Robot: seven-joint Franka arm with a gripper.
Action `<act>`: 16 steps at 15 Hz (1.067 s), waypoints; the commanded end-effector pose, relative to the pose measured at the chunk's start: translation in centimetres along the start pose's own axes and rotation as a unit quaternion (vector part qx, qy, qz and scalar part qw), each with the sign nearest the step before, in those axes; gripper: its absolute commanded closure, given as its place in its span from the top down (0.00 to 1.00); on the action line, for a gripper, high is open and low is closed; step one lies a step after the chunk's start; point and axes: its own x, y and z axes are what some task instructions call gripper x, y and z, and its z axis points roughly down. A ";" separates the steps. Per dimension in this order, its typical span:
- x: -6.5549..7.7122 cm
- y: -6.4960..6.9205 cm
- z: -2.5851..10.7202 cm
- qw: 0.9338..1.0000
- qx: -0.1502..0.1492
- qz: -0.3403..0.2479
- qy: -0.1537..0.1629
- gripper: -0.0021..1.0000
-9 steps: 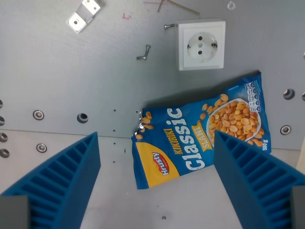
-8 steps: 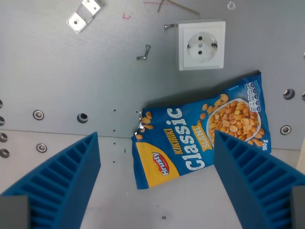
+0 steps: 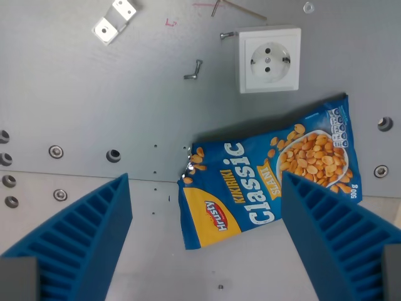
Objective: Rotate around base positive x
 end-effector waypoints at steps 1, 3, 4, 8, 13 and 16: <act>-0.1 0.2 -0.3 0.998 0.058 -0.004 0.009 1.00; -0.1 0.2 -0.3 0.997 0.071 -0.004 0.010 1.00; -0.1 0.2 -0.3 0.997 0.078 -0.004 0.011 1.00; -0.1 0.2 -0.3 0.994 0.104 -0.004 0.014 1.00; -0.1 0.2 -0.3 0.990 0.137 -0.004 0.017 1.00; -0.1 0.2 -0.3 0.987 0.157 -0.004 0.019 1.00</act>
